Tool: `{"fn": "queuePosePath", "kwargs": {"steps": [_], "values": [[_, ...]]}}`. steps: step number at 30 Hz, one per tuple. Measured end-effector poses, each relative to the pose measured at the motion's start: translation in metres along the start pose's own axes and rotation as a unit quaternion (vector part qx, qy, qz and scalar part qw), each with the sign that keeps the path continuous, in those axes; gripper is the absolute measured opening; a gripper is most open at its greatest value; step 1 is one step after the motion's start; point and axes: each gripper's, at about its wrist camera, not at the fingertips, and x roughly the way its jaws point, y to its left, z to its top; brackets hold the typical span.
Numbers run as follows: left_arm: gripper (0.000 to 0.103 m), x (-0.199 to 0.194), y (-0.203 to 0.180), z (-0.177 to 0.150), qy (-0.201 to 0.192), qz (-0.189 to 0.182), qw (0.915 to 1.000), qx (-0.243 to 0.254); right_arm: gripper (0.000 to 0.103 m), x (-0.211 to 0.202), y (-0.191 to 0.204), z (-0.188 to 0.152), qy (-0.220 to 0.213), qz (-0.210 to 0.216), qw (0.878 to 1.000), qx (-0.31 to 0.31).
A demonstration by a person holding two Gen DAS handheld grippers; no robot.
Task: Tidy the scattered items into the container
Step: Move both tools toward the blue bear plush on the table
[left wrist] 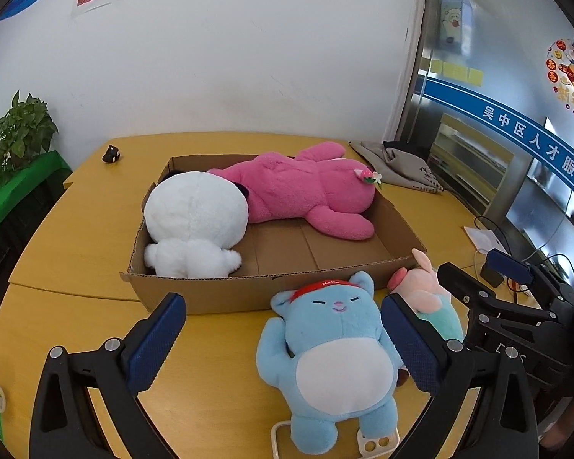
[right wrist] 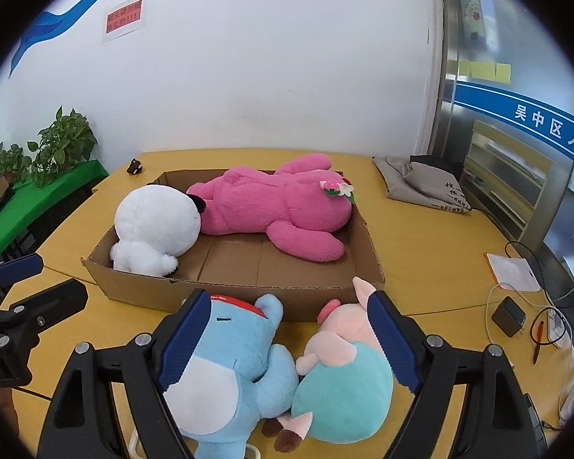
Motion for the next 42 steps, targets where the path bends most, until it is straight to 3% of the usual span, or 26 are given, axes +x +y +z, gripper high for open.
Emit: {"fn": "queuePosePath", "kwargs": {"steps": [18,42], "values": [[0.103,0.007,0.004,-0.014,0.018,-0.019,0.9996,-0.015,0.084,0.007,0.01,-0.004,0.009,-0.007,1.0,-0.009],[0.103,0.011,0.005,-0.026,0.029,-0.017,0.999,-0.03,0.084,0.011,0.0,-0.014,0.022,-0.005,1.0,-0.005]]}}
